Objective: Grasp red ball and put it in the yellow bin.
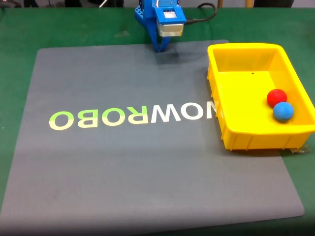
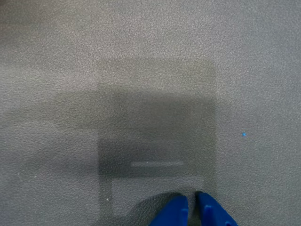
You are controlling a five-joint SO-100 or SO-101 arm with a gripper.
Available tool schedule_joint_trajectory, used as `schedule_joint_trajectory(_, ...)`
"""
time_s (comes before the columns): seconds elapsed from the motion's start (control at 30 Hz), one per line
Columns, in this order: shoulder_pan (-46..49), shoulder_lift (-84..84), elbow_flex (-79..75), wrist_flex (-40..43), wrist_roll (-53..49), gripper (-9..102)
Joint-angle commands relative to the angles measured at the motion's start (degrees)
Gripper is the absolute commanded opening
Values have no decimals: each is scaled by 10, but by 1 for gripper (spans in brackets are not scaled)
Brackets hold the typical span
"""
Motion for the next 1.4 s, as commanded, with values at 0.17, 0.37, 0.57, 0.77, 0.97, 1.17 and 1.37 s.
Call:
schedule_joint_trajectory(0.17,12,5,19,7,-1,0)
schedule_joint_trajectory(0.37,11,5,22,7,-4,0)
schedule_joint_trajectory(0.57,17,5,22,7,-4,0)
schedule_joint_trajectory(0.77,20,5,22,7,-1,0)
schedule_joint_trajectory(0.97,24,5,22,7,3,0)
schedule_joint_trajectory(1.17,24,5,22,7,3,0)
schedule_joint_trajectory(1.37,26,5,22,7,-2,0)
